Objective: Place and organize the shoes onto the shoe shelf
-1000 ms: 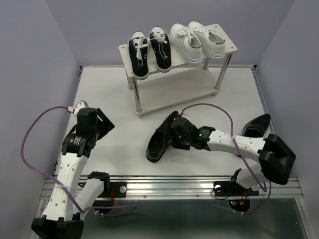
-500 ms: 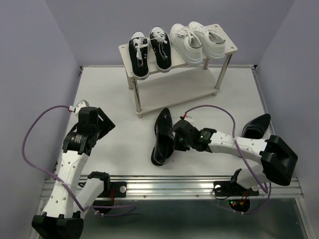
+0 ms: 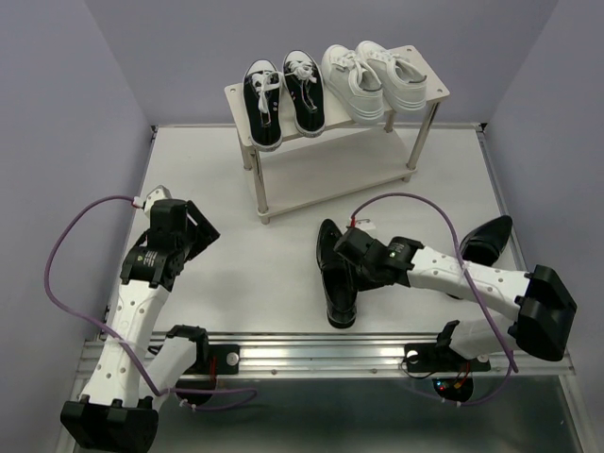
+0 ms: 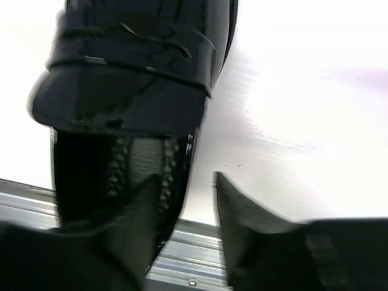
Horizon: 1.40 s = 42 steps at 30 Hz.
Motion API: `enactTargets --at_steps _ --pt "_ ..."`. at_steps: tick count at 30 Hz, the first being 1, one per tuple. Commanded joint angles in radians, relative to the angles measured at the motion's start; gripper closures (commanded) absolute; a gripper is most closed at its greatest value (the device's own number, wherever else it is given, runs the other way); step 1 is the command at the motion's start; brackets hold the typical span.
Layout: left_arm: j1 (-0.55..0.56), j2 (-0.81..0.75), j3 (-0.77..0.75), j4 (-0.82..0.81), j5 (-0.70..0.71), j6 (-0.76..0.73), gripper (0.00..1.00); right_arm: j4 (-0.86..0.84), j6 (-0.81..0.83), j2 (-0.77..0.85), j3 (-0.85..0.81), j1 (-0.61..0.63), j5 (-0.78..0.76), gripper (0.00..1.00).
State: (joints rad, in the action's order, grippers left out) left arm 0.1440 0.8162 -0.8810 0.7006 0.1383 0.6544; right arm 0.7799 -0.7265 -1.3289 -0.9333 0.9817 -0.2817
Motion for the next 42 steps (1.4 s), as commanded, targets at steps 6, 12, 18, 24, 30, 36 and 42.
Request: enactTargets --at_steps 6,12,18,24,30,36,42 --pt "0.003 -0.009 -0.015 -0.018 0.009 -0.025 0.24 0.085 0.007 -0.007 -0.104 0.003 -0.099 0.38" --pt "0.003 -0.003 -0.012 -0.027 0.004 -0.025 0.24 0.047 -0.088 0.005 -0.055 0.003 -0.011 0.39" --pt "0.003 -0.002 -0.012 -0.03 0.003 -0.025 0.24 -0.079 -0.165 0.025 0.071 0.003 0.099 0.49" --pt "0.003 -0.002 -0.019 -0.024 0.007 -0.025 0.24 0.008 -0.139 0.027 0.013 0.003 -0.005 0.92" --pt "0.005 -0.003 -0.018 -0.021 0.007 -0.025 0.24 0.224 -0.064 0.03 -0.128 0.003 -0.261 0.99" --pt "0.005 0.001 -0.027 -0.026 0.006 -0.025 0.24 0.348 -0.045 0.082 -0.212 0.003 -0.379 0.99" --pt "0.003 0.02 -0.038 -0.035 -0.005 -0.032 0.24 0.322 0.033 0.12 -0.278 -0.067 -0.43 0.99"
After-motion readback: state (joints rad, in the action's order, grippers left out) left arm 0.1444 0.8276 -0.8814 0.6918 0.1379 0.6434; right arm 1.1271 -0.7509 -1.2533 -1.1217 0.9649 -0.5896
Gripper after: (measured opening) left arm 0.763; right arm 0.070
